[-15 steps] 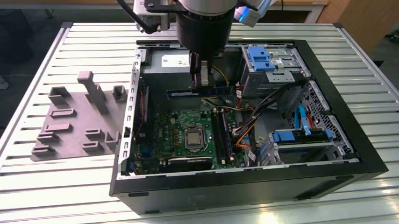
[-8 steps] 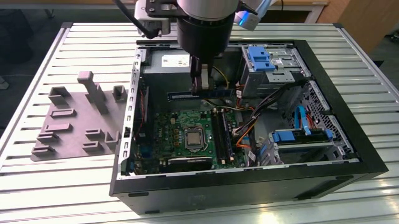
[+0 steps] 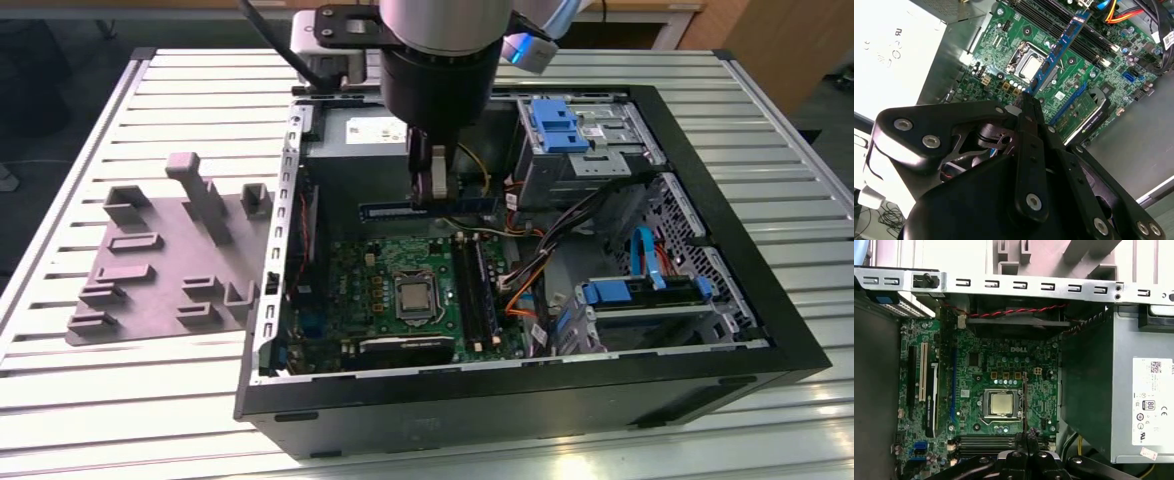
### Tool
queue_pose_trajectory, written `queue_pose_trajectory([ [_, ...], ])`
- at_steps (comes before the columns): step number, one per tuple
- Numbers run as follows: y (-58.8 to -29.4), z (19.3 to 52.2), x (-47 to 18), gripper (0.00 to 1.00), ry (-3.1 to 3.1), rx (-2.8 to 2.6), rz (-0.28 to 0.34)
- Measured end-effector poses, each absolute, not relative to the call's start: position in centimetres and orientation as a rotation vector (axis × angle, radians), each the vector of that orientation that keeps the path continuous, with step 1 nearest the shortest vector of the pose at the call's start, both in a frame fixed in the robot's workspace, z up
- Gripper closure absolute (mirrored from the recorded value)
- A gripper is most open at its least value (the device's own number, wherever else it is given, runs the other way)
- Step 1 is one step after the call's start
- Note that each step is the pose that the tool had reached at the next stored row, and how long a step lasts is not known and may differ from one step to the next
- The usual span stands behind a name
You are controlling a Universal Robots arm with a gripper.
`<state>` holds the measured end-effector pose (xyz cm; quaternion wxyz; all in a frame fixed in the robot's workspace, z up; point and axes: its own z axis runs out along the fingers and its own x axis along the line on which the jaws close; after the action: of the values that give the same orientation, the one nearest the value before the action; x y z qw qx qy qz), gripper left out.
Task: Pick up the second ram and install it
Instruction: 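Pick up the second ram and move it above second insertion slot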
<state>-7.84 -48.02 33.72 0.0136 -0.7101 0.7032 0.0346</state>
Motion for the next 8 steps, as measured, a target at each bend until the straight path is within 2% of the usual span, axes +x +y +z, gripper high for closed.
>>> queue_pose_trajectory([
  [8,-48.2,33.13,-7.81,0.89,2.191,-2.21,0.108],
])
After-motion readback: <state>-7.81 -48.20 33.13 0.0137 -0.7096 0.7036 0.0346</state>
